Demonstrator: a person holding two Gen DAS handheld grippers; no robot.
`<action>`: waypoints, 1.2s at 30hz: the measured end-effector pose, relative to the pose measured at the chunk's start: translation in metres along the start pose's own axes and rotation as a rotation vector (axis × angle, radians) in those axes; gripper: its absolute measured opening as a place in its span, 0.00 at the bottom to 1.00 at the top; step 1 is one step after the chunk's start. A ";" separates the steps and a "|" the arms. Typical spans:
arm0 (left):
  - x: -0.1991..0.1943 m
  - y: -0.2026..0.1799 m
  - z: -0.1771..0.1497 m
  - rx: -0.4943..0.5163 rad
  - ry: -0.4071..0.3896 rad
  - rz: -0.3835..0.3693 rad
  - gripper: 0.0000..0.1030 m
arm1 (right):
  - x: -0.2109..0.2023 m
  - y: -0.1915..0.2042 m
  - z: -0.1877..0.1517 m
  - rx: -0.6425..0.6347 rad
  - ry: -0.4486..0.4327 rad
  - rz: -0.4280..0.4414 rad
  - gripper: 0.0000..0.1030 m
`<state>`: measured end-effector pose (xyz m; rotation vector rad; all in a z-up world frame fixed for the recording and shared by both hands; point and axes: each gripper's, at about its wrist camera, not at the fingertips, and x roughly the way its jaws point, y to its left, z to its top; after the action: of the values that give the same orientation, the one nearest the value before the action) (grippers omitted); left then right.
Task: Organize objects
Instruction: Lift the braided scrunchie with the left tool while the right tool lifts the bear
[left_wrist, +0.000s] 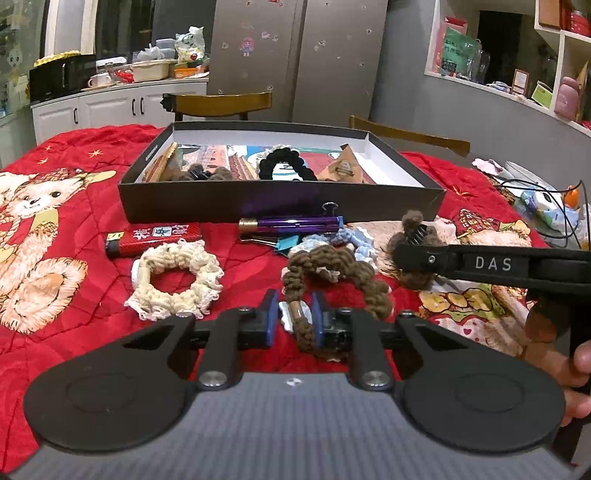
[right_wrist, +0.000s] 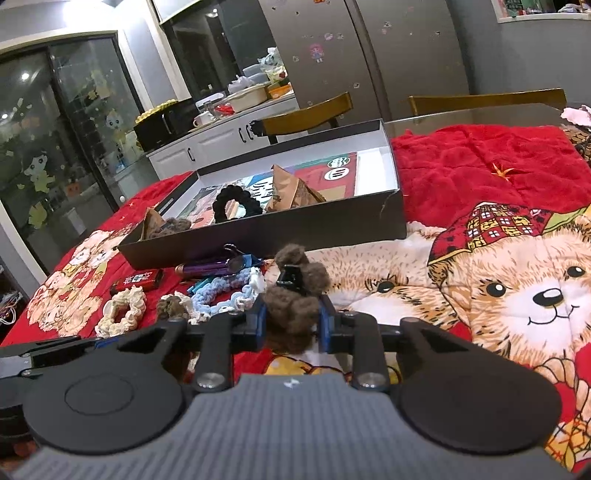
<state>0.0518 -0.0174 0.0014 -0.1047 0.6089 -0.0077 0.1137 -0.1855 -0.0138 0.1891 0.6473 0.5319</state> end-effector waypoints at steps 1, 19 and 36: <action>0.000 0.001 0.000 -0.005 0.002 0.002 0.22 | 0.000 0.000 0.000 -0.002 0.001 0.004 0.29; -0.001 0.000 -0.001 -0.007 -0.011 0.023 0.22 | 0.001 0.002 0.000 -0.020 -0.002 0.005 0.29; -0.011 0.000 -0.003 -0.011 -0.062 0.026 0.22 | -0.004 0.006 0.000 -0.044 -0.024 -0.028 0.28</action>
<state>0.0411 -0.0169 0.0058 -0.1074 0.5486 0.0242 0.1083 -0.1820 -0.0101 0.1447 0.6139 0.5160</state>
